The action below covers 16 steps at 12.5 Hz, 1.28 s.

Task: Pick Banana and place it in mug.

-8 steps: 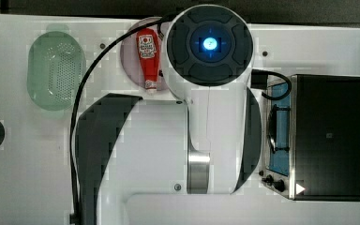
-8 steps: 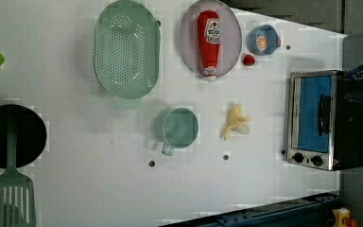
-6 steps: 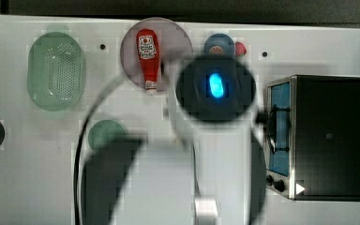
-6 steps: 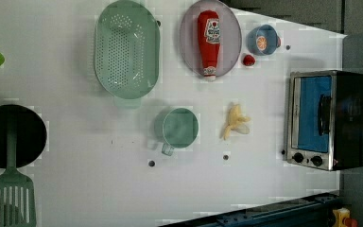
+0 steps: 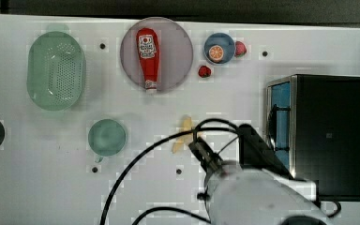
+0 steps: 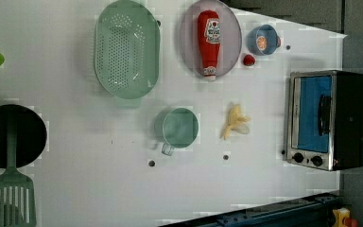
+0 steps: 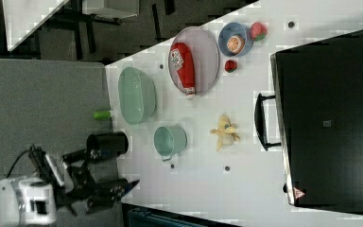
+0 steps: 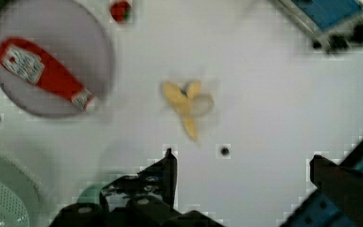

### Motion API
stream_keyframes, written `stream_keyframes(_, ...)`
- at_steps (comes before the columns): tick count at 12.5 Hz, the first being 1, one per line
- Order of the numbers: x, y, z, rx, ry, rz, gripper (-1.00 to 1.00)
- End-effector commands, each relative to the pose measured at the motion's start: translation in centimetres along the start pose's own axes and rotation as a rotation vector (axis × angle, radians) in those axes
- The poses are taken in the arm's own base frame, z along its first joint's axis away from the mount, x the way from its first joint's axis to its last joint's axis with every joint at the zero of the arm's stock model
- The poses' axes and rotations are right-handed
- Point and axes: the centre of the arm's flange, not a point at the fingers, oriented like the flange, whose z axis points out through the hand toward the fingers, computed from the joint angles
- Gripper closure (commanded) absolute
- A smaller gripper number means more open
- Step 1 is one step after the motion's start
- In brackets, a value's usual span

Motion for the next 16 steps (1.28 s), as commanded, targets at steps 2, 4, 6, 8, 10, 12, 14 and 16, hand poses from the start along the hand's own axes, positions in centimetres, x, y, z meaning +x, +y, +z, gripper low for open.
stream_keyframes(2,-0.4,-3.3,17.1,-0.117,-0.118,-0.268,-1.00)
stream_keyframes(4,-0.1,-3.6,21.9,-0.100,-0.108,-0.397,-1.00)
stream_keyframes(6,0.2,-3.9,26.0,-0.085,-0.102,-0.566,-1.00)
stream_keyframes(8,0.3,-4.2,30.1,-0.082,-0.107,-0.701,-1.00)
stream_keyframes(10,0.1,-4.3,33.6,-0.091,-0.129,-0.747,-1.00)
stream_keyframes(12,-0.2,-4.2,37.1,-0.100,-0.148,-0.753,-1.00)
stream_keyframes(14,-0.2,-4.1,40.1,-0.089,-0.125,-0.755,-1.00)
stream_keyframes(16,-0.6,-4.1,42.1,-0.084,-0.118,-0.761,-1.00)
